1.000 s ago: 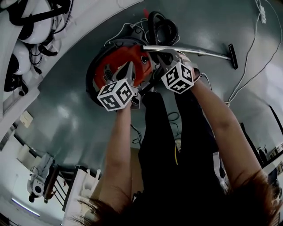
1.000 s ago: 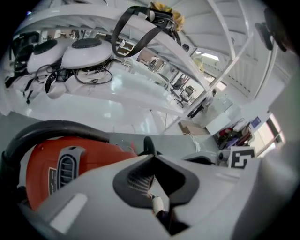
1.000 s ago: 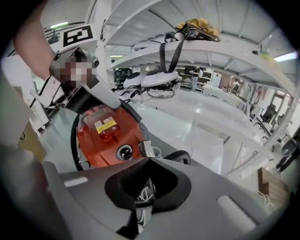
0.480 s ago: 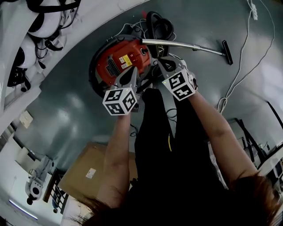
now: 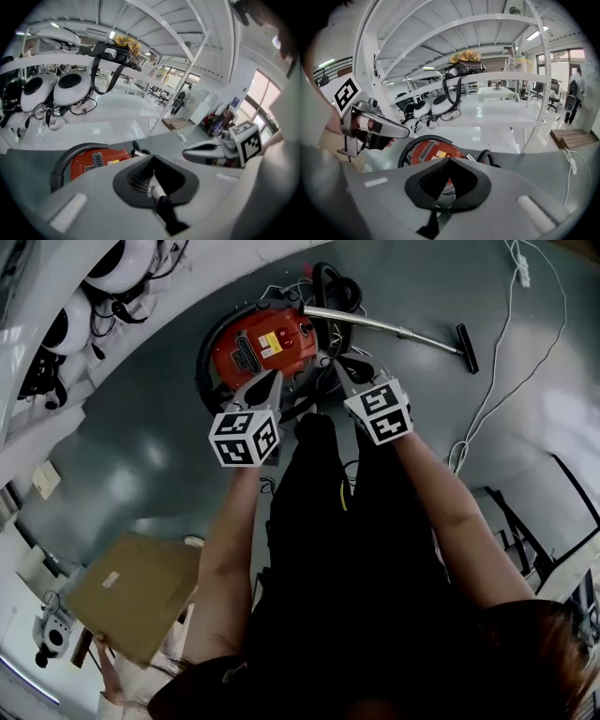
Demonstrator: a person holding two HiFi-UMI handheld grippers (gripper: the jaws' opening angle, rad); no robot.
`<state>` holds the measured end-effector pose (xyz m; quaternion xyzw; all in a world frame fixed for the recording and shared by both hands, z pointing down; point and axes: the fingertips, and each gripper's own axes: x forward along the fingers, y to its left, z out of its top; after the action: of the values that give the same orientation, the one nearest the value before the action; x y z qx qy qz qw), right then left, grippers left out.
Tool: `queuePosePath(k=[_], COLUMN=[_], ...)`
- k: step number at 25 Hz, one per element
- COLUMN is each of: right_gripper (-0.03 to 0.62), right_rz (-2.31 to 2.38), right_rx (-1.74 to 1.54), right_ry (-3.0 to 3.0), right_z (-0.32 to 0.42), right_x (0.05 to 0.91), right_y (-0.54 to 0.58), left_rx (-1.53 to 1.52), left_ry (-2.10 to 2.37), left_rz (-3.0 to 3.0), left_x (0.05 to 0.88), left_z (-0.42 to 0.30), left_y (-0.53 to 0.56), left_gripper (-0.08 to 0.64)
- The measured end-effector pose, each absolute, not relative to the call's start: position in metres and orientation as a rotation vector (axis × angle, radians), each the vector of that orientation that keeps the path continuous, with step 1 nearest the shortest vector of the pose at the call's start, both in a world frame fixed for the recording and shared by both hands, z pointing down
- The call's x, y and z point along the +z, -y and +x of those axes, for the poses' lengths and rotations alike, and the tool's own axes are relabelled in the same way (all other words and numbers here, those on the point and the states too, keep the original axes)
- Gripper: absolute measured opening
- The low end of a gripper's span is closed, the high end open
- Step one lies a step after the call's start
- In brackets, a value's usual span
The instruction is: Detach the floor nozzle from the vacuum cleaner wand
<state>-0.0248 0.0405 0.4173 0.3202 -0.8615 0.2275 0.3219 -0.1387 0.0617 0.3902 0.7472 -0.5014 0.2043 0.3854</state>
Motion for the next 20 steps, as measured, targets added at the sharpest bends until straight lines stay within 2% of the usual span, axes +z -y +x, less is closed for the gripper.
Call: queuePosePath(k=[6,20], right_gripper=[-0.003,-0.003], right_rz=[0.862,0.946], right_rx=[0.59,0.56], right_ry=[2.263,2.328], right_z=[-0.024,-0.037], right_x=[0.382,0.32], right_y=[-0.066,-0.084], left_rx=[0.578,0.464], left_ry=[1.274,1.328], left_rz=[1.986,2.009], left_x=[0.356,0.307], left_z=[-0.142,-0.134], left_y=[-0.082,-0.108], left_gripper=[0.011,0.011])
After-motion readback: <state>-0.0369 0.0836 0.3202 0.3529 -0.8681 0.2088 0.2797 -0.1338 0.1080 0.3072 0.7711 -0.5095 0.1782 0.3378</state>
